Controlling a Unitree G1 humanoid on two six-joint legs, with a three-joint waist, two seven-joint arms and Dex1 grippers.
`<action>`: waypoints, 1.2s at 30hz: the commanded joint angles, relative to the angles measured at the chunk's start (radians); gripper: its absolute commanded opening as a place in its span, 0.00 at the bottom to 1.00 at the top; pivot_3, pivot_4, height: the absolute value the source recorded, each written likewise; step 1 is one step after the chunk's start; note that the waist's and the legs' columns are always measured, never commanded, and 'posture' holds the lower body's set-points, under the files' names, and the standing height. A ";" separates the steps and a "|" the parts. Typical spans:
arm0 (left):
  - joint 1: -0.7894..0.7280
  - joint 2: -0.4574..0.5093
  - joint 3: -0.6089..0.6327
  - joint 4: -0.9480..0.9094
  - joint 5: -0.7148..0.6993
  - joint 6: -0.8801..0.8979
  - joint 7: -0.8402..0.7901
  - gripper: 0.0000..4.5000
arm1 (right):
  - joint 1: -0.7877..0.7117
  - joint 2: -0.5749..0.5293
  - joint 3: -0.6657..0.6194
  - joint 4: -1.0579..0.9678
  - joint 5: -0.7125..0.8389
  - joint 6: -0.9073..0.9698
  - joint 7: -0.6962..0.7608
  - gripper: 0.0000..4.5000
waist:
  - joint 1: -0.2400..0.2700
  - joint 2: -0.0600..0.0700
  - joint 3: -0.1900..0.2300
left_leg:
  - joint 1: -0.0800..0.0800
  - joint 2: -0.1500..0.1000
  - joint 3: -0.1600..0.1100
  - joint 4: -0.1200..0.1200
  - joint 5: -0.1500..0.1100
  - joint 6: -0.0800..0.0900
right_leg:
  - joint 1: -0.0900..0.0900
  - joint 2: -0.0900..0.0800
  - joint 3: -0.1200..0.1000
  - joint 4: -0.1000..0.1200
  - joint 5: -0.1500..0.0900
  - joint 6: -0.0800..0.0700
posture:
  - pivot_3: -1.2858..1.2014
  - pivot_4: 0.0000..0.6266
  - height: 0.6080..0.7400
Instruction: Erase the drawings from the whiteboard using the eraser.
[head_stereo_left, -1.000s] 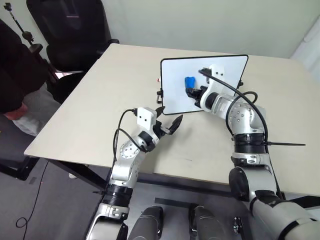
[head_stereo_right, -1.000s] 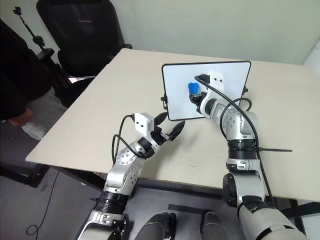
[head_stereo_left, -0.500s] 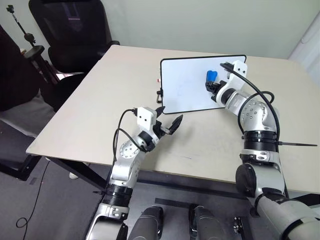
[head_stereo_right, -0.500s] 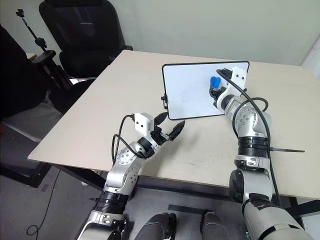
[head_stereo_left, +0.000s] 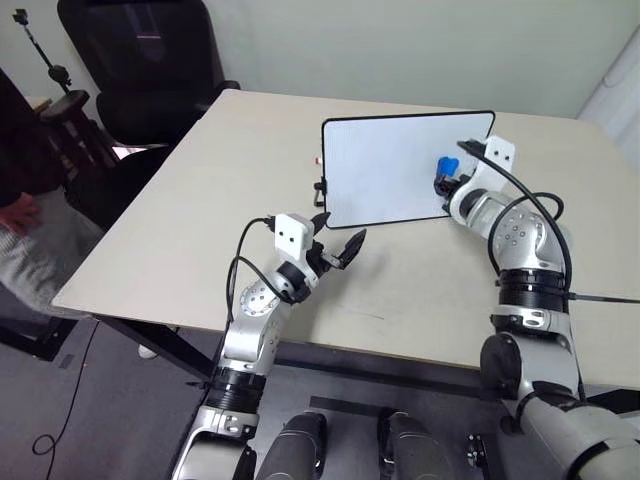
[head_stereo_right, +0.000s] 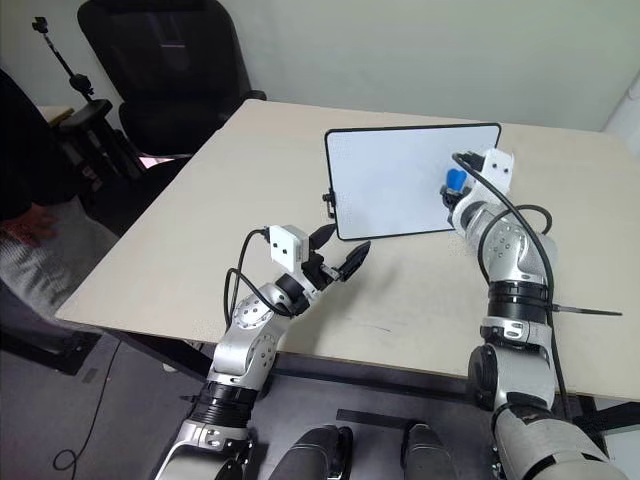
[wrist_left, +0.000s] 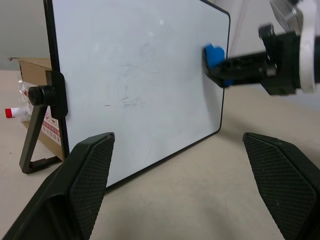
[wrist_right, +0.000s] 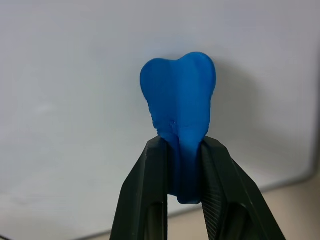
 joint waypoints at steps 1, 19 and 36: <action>-0.003 -0.007 0.000 -0.042 -0.008 0.001 0.002 1.00 | 0.043 -0.014 -0.032 -0.178 0.038 0.090 -0.025 0.15 | 0.000 0.000 0.000 | 0.000 0.000 0.000 0.000 0.000 0.000 | 0.000 0.000 0.000 0.000 0.000 0.000 | 0.52 0.24 1.00; 0.046 -0.040 -0.023 -0.084 -0.017 0.029 -0.002 1.00 | 0.518 -0.181 -0.103 -0.660 0.168 0.704 -0.045 0.15 | 0.010 -0.001 -0.002 | 0.004 -0.001 0.001 0.001 -0.004 0.002 | 0.007 0.000 0.002 -0.001 -0.011 0.017 | 0.52 0.24 1.00; 0.044 -0.050 -0.029 -0.074 -0.009 0.025 0.000 1.00 | 0.619 -0.324 -0.062 -0.897 0.105 0.234 0.211 0.86 | 0.011 -0.001 -0.002 | 0.003 -0.001 0.000 0.000 -0.004 0.003 | 0.012 0.000 0.002 -0.006 -0.013 0.020 | 0.52 0.24 1.00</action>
